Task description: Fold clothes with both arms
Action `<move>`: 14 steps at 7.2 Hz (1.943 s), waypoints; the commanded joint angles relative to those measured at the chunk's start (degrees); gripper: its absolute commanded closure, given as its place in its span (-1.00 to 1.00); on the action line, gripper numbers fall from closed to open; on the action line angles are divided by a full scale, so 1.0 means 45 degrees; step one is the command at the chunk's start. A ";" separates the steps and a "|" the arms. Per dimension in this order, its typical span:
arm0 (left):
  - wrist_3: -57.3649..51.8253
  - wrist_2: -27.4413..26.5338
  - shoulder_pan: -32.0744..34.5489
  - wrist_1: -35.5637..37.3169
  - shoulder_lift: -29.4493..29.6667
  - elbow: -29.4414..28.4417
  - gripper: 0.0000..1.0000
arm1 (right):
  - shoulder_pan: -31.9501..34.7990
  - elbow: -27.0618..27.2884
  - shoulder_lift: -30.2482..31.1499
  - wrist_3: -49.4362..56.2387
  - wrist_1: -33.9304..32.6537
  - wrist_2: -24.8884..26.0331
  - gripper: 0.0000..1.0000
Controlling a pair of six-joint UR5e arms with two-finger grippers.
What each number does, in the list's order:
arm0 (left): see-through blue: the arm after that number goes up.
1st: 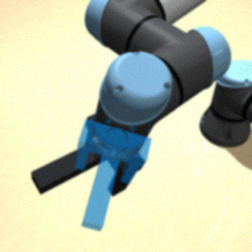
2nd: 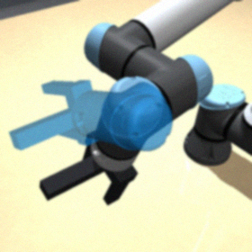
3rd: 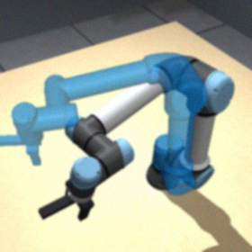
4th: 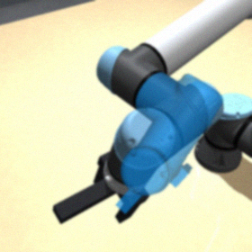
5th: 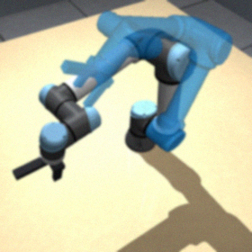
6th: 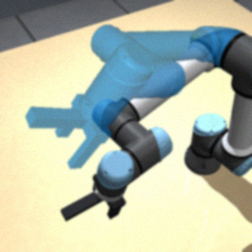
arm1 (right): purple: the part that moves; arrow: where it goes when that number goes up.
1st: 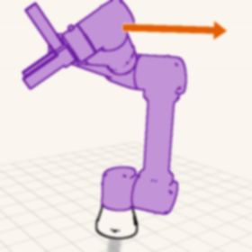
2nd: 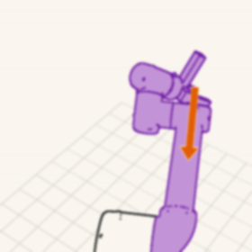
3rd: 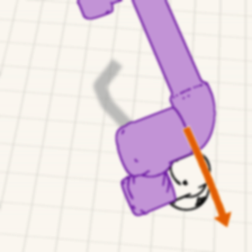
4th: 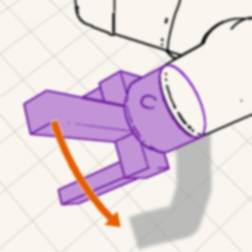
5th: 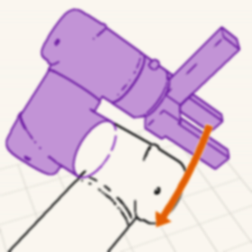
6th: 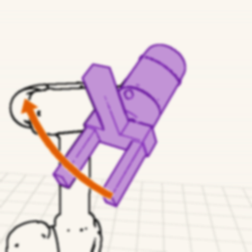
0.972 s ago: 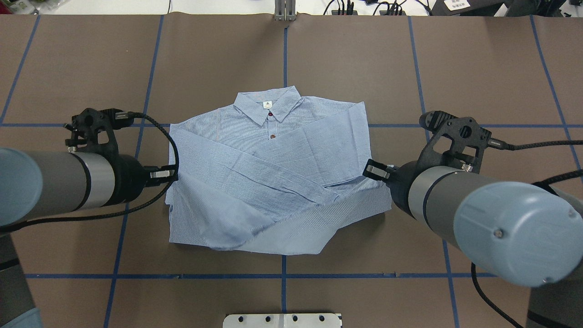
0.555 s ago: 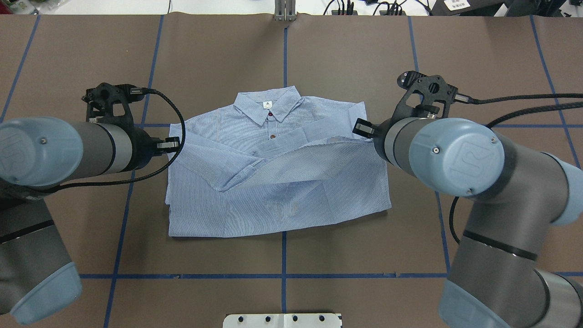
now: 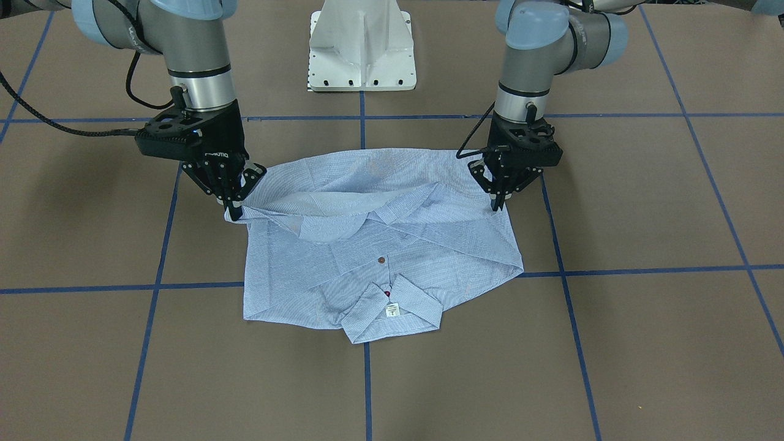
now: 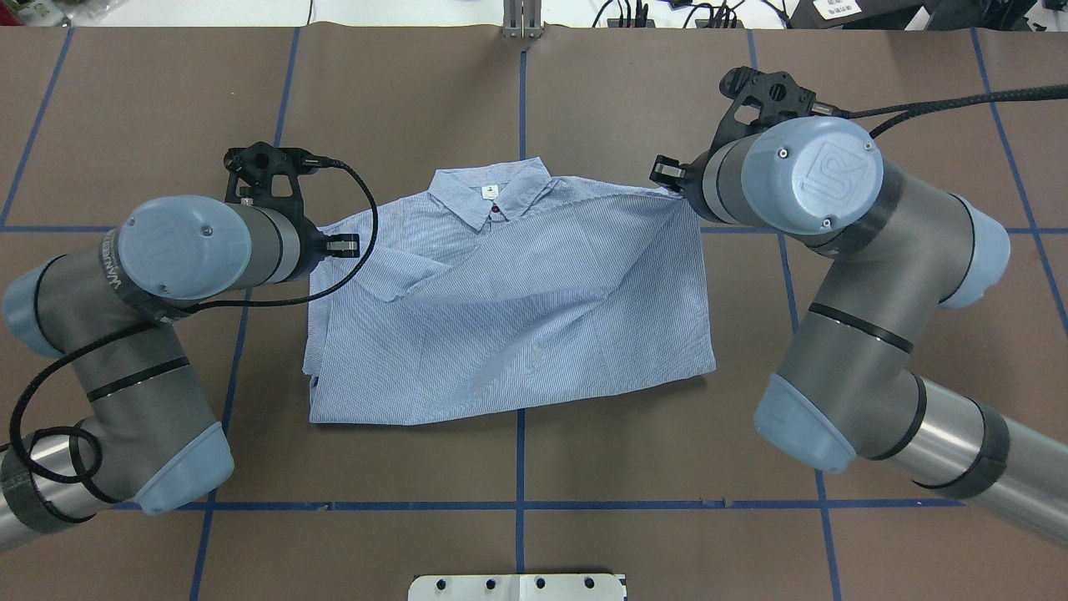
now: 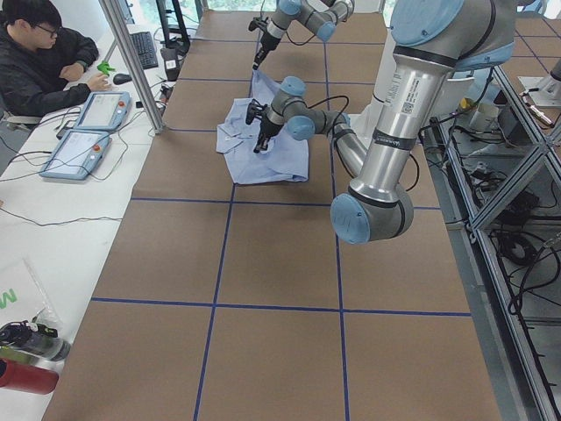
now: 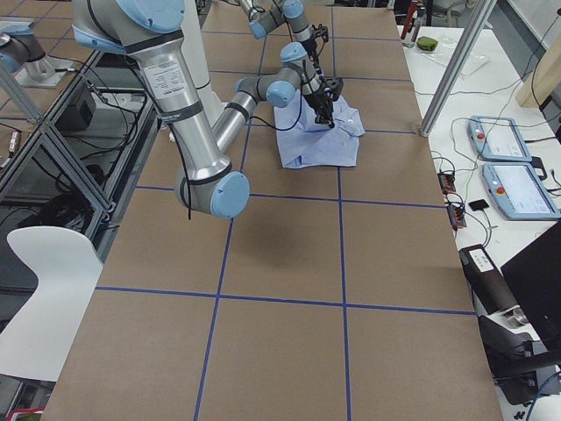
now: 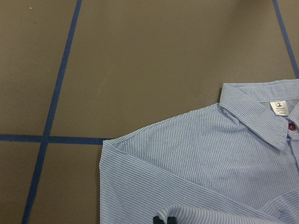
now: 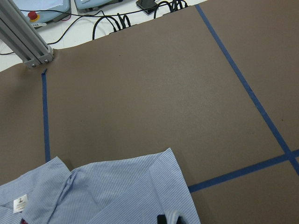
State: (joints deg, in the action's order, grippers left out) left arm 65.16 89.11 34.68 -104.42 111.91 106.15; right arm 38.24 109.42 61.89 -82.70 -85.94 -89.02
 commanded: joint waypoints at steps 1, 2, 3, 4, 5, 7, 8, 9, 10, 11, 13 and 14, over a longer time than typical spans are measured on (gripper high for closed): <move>-0.1505 0.0040 0.0417 -0.2002 0.0052 -0.1590 1.00 | 0.0680 -0.1863 -0.0238 0.0427 0.2095 -0.0840 1.00; -0.2072 0.0080 0.0535 -0.2630 0.0052 -0.2041 1.00 | 0.1031 -0.2453 -0.0238 0.0892 0.2861 -0.1423 1.00; -0.2135 0.0099 0.0555 -0.2810 0.0052 -0.2142 1.00 | 0.1131 -0.2652 -0.0238 0.0974 0.3081 -0.1564 1.00; -0.2368 0.0177 0.0555 -0.2831 0.0052 -0.2162 1.00 | 0.1151 -0.2674 -0.0238 0.1013 0.3083 -0.1585 1.00; -0.2815 0.0506 0.0594 -0.2870 0.0052 -0.2143 1.00 | 0.1151 -0.2674 -0.0258 0.1033 0.3083 -0.1662 1.00; -0.3245 0.1052 0.0982 -0.2851 0.0071 -0.2124 1.00 | 0.1132 -0.3410 -0.0994 0.1053 0.3083 -0.1663 1.00; -0.3926 0.1927 0.1488 -0.2870 0.0072 -0.2085 1.00 | 0.1248 -0.3551 -0.1329 0.1033 0.3103 -0.1702 1.00; -0.4068 0.2167 0.1783 -0.2871 0.0072 -0.2065 1.00 | 0.1520 -0.3553 -0.1487 0.1033 0.3103 -0.2089 1.00; -0.4108 0.2402 0.2115 -0.2851 0.0091 -0.2026 1.00 | 0.1928 -0.3553 -0.1759 0.1052 0.3103 -0.2499 1.00; -0.4399 0.3100 0.2447 -0.2851 0.0130 -0.2006 1.00 | 0.2223 -0.3533 -0.1897 0.1053 0.3103 -0.2832 1.00; -0.4558 0.3303 0.2606 -0.2851 0.0208 -0.2161 1.00 | 0.2284 -0.3765 -0.1937 0.1169 0.3103 -0.2894 1.00; -0.4558 0.3283 0.2587 -0.2851 0.0208 -0.2220 1.00 | 0.2188 -0.4232 -0.1937 0.1170 0.3257 -0.2855 1.00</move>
State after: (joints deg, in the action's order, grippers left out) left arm 44.82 103.69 46.21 -117.23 112.79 96.56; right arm 48.29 92.30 53.24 -77.57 -71.82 -101.87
